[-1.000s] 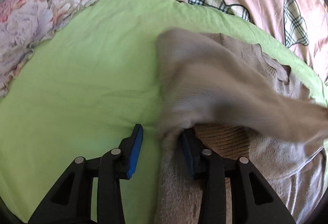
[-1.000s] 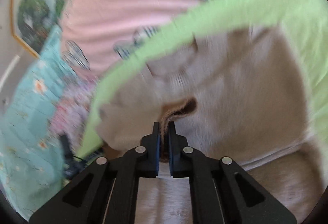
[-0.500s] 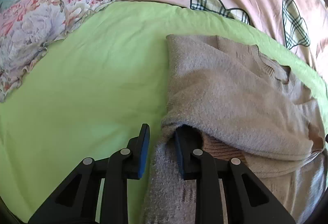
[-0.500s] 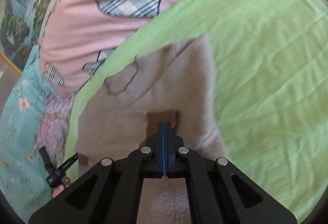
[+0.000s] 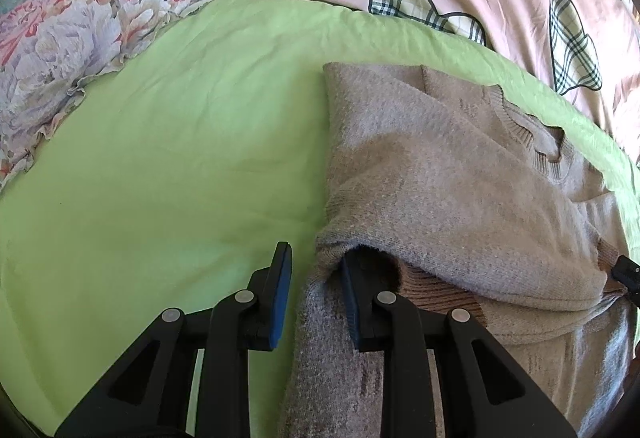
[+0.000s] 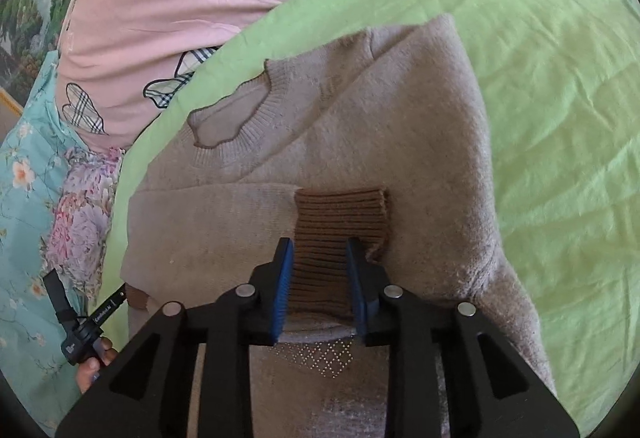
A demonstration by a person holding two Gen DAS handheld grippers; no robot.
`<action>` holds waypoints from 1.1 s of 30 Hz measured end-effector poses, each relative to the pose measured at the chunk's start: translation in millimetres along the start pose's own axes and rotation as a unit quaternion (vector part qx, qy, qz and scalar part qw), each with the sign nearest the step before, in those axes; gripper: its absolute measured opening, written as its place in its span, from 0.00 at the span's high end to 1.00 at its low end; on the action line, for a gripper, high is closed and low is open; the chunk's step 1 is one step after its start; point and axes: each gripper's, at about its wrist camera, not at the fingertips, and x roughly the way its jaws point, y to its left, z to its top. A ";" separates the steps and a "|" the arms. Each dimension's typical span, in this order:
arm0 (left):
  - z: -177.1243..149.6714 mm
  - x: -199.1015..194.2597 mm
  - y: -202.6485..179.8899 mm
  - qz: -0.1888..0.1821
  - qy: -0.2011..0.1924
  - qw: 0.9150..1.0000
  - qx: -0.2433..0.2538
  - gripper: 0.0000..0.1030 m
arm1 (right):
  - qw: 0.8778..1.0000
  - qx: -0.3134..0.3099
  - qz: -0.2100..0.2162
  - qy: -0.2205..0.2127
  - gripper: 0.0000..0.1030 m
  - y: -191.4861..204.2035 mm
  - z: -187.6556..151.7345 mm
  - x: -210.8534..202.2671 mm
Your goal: Fold small clothes
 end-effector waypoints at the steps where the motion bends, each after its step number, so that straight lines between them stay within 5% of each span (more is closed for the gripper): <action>1: 0.1 -0.3 0.4 -0.001 -0.001 1.000 0.000 0.76 | 1.000 0.001 -0.004 -0.006 0.72 -0.7 0.7 -3.8; 4: -0.1 -0.8 -0.4 -0.003 -0.003 1.000 0.000 0.76 | 0.999 -0.005 -0.042 -0.022 0.49 -4.2 2.3 -12.6; 7: 0.8 2.0 -3.3 -0.001 -0.001 1.000 -0.003 0.76 | 0.999 -0.020 -0.035 0.001 0.48 1.1 2.0 -2.9; 8: 1.6 2.6 -4.4 0.005 -0.001 1.000 -0.005 0.76 | 0.999 -0.033 -0.030 0.009 0.50 6.6 1.3 1.4; 9: 2.6 2.2 -4.3 0.013 -0.002 1.000 -0.007 0.76 | 0.999 -0.043 -0.017 0.013 0.77 12.4 0.4 4.8; 10: 3.5 1.2 -2.8 0.016 -0.003 1.000 -0.013 0.76 | 0.999 -0.038 0.005 0.019 0.93 14.5 0.2 6.5; 15: 1.3 1.8 2.9 0.007 0.000 0.999 -0.038 0.76 | 0.997 -0.026 0.039 -0.060 0.94 14.9 4.0 -40.7; 20: -3.1 3.7 0.2 0.009 0.005 0.999 -0.034 0.76 | 0.999 -0.020 -0.019 -0.017 0.94 -15.6 -1.8 -18.3; 33: -30.9 -32.5 20.6 -0.022 0.037 0.999 -0.005 0.75 | 0.999 -0.023 -0.012 -0.039 0.87 -11.0 -29.2 -70.8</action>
